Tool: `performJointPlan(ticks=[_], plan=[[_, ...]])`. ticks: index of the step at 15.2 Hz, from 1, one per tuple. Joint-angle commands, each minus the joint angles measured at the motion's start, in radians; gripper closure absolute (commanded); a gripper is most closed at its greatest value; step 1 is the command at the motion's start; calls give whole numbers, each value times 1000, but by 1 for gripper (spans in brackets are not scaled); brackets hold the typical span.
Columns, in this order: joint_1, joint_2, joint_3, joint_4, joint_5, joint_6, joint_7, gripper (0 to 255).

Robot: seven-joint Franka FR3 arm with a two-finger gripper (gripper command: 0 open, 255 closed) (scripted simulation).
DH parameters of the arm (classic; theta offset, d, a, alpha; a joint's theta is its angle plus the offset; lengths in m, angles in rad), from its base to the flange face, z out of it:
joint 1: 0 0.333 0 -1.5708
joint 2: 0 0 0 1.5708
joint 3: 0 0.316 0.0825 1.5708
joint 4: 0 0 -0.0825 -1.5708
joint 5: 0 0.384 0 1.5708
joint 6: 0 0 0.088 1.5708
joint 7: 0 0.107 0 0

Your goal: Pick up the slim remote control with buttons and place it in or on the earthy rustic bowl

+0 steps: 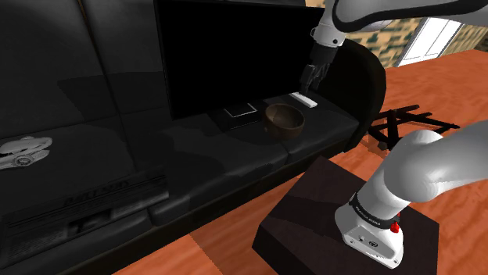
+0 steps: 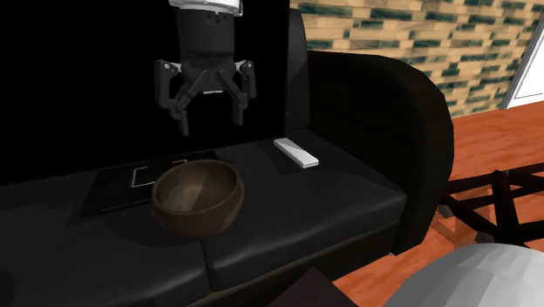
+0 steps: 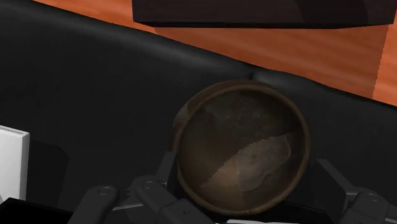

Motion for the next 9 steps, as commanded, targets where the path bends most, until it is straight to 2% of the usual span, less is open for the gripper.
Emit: performJointPlan(ticks=[1, 9], plan=[[-11, 65, -37, 22, -14, 43, -40, 0], [-39, 319, -162, 143, -13, 172, -187, 0]])
